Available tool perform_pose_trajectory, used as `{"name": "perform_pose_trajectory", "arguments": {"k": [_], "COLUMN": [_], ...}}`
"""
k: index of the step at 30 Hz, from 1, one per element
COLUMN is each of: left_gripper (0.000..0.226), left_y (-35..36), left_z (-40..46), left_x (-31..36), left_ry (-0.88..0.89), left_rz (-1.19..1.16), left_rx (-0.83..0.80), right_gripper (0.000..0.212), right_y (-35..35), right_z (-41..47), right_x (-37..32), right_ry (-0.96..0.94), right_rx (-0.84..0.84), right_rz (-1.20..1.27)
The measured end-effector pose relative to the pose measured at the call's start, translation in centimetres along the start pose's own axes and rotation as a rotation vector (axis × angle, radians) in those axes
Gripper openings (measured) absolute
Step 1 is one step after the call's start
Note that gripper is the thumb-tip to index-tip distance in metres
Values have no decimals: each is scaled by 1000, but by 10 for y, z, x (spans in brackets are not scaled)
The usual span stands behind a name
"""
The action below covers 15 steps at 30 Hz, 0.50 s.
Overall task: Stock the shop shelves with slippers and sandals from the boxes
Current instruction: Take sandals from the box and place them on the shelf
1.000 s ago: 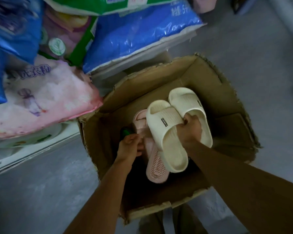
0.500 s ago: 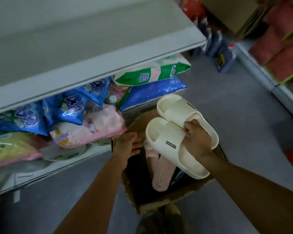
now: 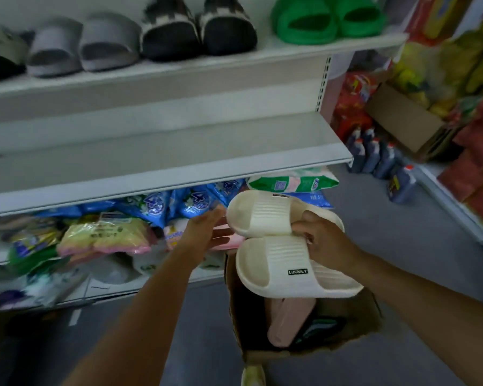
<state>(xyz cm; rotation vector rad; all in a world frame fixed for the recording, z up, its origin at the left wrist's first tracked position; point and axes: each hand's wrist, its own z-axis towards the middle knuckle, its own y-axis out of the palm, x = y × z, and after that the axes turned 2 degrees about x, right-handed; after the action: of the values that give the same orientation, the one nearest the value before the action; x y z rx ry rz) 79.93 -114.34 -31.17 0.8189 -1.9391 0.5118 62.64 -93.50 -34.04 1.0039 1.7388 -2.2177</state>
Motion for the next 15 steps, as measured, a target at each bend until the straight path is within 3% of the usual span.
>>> {"name": "perform_pose_trajectory", "arguments": {"k": [10,15], "left_gripper": [14,34], "left_y": [-108,-176], "left_z": [-97,-133], "left_x": [46,46], "left_ry": [148,164], "left_rz": [79,-45], "left_rx": [130,181], "right_gripper": [25,25], "right_y": [-28,-19], "right_z": [47,80], "right_x": [-134,-217], "right_ry": [-251,-225], "right_rx": [-101,-103], "right_rz": [-93,-248]}}
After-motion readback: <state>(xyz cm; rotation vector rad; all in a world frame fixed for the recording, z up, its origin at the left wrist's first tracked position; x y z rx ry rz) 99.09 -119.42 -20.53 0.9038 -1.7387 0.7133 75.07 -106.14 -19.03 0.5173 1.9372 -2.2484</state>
